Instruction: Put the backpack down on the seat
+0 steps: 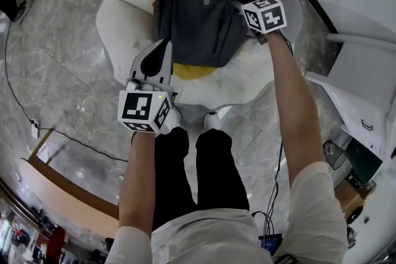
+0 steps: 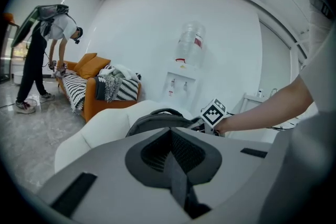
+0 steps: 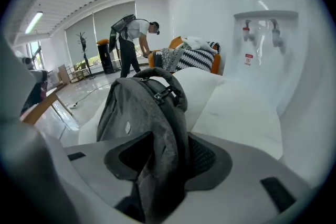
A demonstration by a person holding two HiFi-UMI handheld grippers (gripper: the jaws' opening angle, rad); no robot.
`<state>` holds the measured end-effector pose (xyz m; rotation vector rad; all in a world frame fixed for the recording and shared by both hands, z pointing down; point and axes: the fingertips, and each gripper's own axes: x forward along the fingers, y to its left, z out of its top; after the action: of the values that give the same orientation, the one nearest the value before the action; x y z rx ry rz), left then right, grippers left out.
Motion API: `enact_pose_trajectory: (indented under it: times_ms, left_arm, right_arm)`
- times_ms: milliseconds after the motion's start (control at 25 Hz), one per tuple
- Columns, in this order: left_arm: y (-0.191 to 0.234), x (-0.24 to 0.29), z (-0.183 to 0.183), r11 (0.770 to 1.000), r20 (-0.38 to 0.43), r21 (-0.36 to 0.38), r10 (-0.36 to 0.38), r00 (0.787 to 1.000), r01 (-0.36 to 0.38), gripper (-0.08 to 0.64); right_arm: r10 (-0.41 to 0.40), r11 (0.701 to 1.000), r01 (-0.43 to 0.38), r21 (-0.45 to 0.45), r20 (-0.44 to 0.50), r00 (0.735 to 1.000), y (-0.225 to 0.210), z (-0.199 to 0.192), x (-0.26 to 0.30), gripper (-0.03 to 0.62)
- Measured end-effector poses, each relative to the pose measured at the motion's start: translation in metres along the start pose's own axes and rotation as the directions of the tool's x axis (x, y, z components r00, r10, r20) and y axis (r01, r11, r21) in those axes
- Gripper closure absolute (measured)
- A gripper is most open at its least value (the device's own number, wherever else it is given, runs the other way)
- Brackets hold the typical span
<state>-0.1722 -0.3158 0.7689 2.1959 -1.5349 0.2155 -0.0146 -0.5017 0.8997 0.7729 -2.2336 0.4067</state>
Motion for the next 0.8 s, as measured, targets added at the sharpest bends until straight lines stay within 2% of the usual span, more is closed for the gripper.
enact_pose_trajectory:
  times_ms: [120,320,480,600,800]
  left_arm:
    - [-0.005,0.016,-0.004,0.999,-0.010,0.027,-0.020,1.000,0.020,0.546]
    - [-0.009,0.022,-0.012,0.998,-0.004,0.040,-0.038,0.999,0.038,0.546]
    - [-0.003,0.023,-0.020,0.998,0.001,0.051,-0.032,0.999,0.032,0.546]
    - [0.001,0.031,-0.023,0.998,0.007,0.058,-0.032,0.999,0.032,0.546]
    - [0.000,0.028,-0.017,0.998,0.012,0.063,-0.028,1.000,0.027,0.546]
  right_arm:
    - [-0.063,0.997,0.063,-0.046,0.011,0.998,-0.010,0.001,0.015,0.393]
    - [-0.141,0.989,0.142,-0.047,0.025,0.990,-0.030,-0.003,0.029,0.377]
    - [-0.167,0.984,0.170,-0.056,0.048,0.985,-0.037,-0.005,0.043,0.361]
    - [-0.186,0.982,0.188,-0.026,0.061,0.981,-0.045,-0.009,0.048,0.341]
    - [-0.189,0.982,0.187,0.025,0.109,0.976,-0.051,-0.013,0.025,0.311]
